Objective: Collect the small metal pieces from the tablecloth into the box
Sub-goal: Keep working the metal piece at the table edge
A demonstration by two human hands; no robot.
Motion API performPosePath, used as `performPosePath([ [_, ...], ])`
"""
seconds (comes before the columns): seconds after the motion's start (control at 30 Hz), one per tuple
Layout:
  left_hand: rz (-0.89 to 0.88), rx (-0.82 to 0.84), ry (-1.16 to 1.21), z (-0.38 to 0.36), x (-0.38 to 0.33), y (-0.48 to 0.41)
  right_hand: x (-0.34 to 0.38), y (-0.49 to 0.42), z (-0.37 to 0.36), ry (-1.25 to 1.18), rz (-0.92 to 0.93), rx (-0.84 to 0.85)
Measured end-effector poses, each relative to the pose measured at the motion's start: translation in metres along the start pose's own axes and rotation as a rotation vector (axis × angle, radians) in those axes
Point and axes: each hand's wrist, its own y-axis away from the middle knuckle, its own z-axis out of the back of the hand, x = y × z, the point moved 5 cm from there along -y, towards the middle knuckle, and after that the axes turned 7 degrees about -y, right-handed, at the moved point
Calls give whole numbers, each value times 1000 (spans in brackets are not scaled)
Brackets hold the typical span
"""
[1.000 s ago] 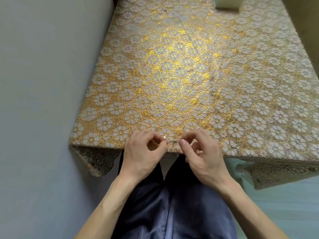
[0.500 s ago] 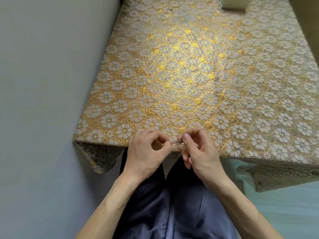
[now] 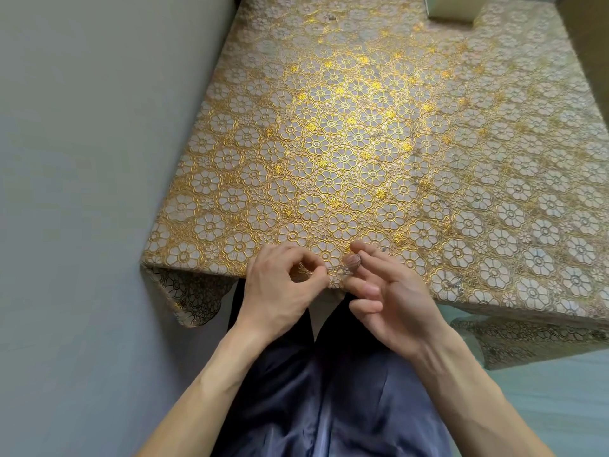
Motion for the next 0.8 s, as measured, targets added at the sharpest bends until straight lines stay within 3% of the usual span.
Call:
performPosePath([
  [0.13, -5, 4, 2, 0, 1, 0, -2, -2, -2, -94, -59, 46],
  [0.47, -3, 0, 0, -1, 0, 0, 2, -3, 4, -49, -62, 3],
  [0.8, -17, -7, -6, -1, 2, 0, 27, 5, 2, -62, 26, 2],
])
